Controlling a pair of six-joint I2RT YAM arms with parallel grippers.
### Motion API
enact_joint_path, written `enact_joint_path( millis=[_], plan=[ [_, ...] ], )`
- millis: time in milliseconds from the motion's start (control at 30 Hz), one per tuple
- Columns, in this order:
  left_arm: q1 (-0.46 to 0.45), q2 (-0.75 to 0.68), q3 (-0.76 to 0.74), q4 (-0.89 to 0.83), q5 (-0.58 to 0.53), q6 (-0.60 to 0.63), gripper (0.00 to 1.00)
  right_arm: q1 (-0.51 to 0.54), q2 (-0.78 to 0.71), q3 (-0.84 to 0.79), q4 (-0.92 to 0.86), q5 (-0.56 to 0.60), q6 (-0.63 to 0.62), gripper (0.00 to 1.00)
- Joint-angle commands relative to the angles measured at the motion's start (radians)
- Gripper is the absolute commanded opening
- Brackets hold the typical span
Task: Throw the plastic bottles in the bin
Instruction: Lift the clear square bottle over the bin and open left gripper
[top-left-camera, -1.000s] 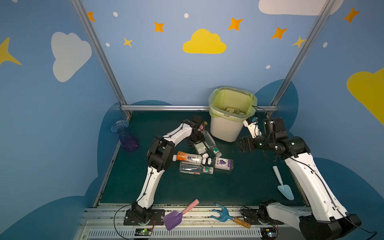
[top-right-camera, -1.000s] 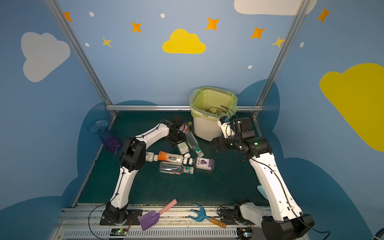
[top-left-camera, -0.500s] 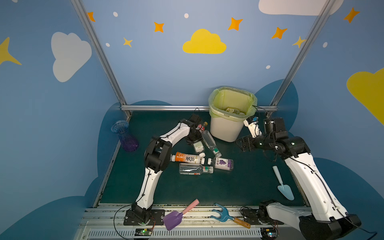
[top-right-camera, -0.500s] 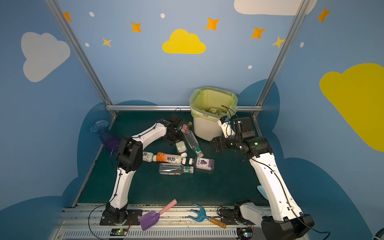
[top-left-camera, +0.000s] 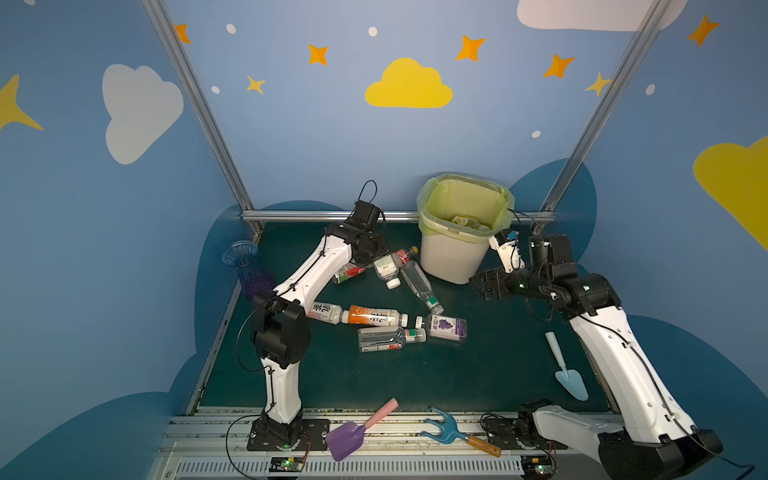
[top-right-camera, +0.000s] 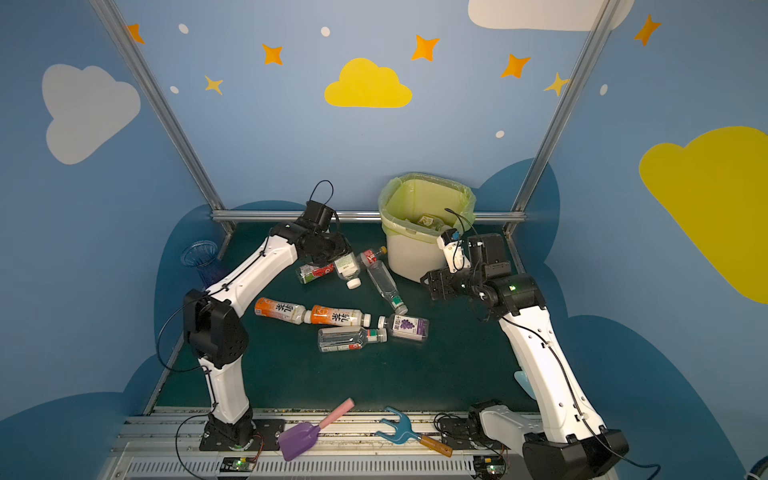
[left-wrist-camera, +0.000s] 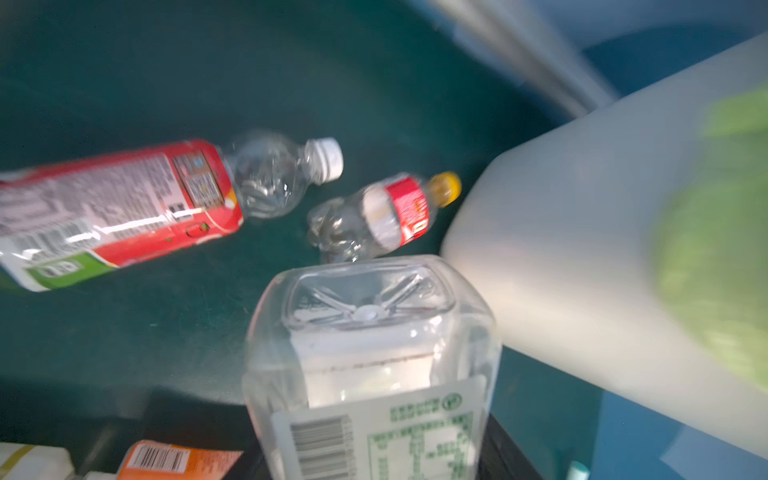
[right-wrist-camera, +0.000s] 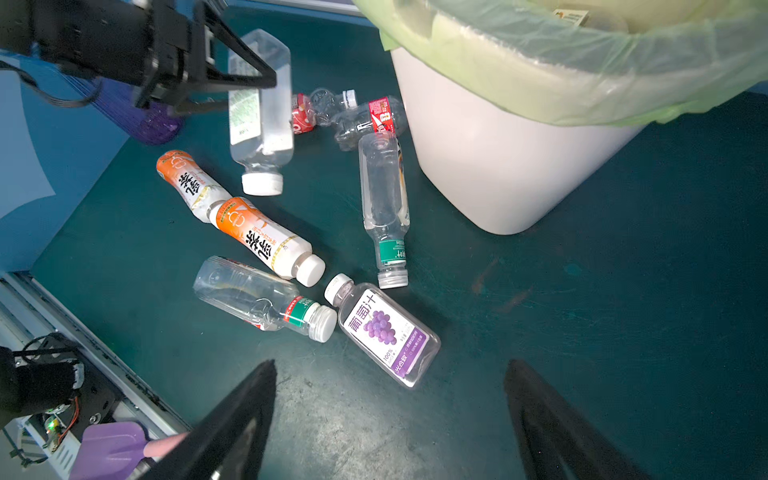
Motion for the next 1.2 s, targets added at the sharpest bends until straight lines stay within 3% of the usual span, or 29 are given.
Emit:
enact_joint_path(
  millis=[0,233,367,467,533,567,600,633,700,800,1033,1167],
  plan=[
    [0.008,-0.109,0.008,0.103,-0.032,0.012,0.58,-0.014,-0.028,-0.014,0.029,0.007,0.019,0.87],
    [0.008,-0.246,-0.017,0.423,0.017,-0.001,0.58,-0.035,-0.037,-0.012,0.047,0.007,0.03,0.87],
    [-0.01,-0.17,0.137,0.478,0.065,0.005,0.58,-0.046,-0.037,-0.008,0.054,0.002,0.032,0.87],
    [-0.054,0.037,0.431,0.429,0.112,0.049,0.57,-0.055,-0.033,-0.005,0.063,-0.008,0.037,0.87],
    [-0.093,0.255,0.763,0.34,0.127,0.075,0.58,-0.06,-0.027,-0.001,0.068,-0.016,0.04,0.87],
    [-0.109,0.402,0.996,0.273,0.125,0.082,0.62,-0.064,-0.022,0.005,0.066,-0.02,0.04,0.87],
    [-0.118,0.54,1.217,0.217,0.111,0.066,0.82,-0.067,-0.02,0.007,0.065,-0.021,0.042,0.87],
    [-0.112,0.59,1.275,0.237,0.132,0.031,1.0,-0.071,-0.017,0.009,0.065,-0.021,0.043,0.87],
    [-0.095,0.534,1.087,0.312,0.127,-0.03,1.0,-0.078,-0.019,0.007,0.063,-0.026,0.049,0.87],
    [-0.107,0.428,0.935,0.319,0.101,0.035,1.0,-0.089,-0.033,-0.004,0.059,-0.026,0.058,0.87],
    [-0.124,0.231,0.915,0.145,0.003,0.22,1.0,-0.1,-0.048,-0.02,0.077,-0.043,0.101,0.87],
    [-0.122,0.117,0.814,0.04,-0.072,0.285,1.0,-0.098,-0.041,-0.031,0.113,-0.071,0.133,0.87]
  ],
)
